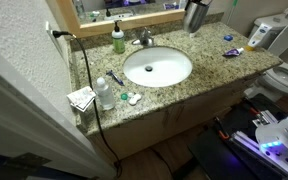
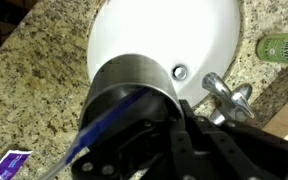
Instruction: Move the silver cup to the left side of the counter, move the small blue object and then the toothpaste to the left side of the counter as well
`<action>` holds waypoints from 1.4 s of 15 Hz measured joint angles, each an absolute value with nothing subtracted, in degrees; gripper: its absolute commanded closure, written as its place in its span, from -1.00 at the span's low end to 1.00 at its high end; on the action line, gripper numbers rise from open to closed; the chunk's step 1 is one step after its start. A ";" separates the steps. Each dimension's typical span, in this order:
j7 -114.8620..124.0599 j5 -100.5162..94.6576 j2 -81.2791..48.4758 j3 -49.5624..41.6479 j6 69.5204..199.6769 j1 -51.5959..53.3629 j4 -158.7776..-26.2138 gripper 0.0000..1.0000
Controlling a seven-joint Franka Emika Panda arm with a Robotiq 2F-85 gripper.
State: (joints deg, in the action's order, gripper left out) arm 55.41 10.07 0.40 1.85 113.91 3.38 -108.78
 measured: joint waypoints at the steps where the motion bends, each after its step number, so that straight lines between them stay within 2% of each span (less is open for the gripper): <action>1: 55.38 10.02 0.38 1.74 113.92 3.26 -108.78 0.96; 7: 52.52 9.44 -1.97 9.34 113.97 9.75 -106.67 0.96; 8: 52.59 8.86 -2.78 10.91 113.97 11.44 -105.38 0.86; 10: 52.35 8.73 -4.11 13.28 113.98 14.26 -102.45 0.86; 11: 52.35 8.72 -4.39 13.66 113.96 14.95 -101.62 0.96; 16: 52.12 8.23 -6.15 13.97 114.03 15.68 -100.77 0.96; 20: 55.27 0.44 -14.16 14.72 120.10 19.73 -93.77 0.96; 21: 56.96 -2.42 -17.02 14.56 120.95 20.97 -90.75 0.86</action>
